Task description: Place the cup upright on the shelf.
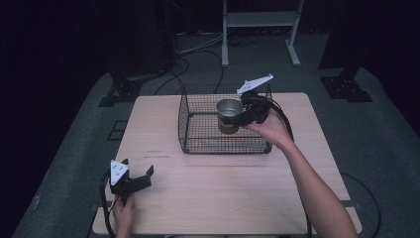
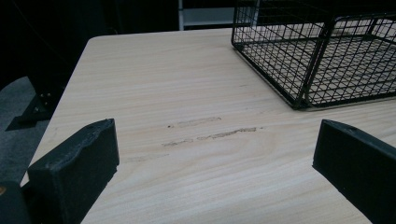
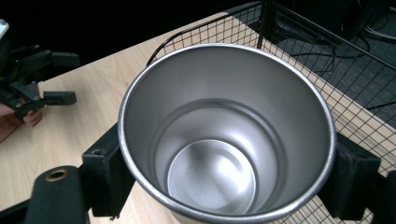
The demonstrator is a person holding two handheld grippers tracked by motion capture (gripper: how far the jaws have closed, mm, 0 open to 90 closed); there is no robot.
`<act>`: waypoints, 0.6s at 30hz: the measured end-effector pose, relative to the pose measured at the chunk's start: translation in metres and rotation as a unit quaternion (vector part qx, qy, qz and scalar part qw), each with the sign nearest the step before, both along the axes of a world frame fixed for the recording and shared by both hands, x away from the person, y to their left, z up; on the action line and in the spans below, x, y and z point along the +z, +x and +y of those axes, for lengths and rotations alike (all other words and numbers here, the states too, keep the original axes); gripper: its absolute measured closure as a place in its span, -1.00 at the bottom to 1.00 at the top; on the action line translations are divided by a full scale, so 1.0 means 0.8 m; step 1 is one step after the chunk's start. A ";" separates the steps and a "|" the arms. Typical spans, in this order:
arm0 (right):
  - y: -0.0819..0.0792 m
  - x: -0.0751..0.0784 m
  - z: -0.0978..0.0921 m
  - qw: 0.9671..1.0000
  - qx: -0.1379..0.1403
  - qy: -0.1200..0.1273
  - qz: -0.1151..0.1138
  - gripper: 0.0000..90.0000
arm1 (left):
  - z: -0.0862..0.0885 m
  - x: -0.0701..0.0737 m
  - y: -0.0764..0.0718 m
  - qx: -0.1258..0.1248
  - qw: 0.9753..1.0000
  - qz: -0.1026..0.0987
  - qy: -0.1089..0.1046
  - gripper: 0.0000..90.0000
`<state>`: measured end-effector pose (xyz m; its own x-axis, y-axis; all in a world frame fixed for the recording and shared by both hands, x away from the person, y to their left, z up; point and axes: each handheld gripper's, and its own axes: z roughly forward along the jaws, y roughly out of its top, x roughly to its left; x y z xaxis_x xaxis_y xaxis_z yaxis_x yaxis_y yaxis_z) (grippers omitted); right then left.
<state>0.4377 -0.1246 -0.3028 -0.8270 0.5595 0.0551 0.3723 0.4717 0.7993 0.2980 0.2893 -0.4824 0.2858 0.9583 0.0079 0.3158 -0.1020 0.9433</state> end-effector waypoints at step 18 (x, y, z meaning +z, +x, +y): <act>0.038 0.004 0.016 1.000 -0.014 0.000 0.011 -0.60 | -0.001 0.000 0.000 0.000 1.000 -0.002 -0.003 -1.00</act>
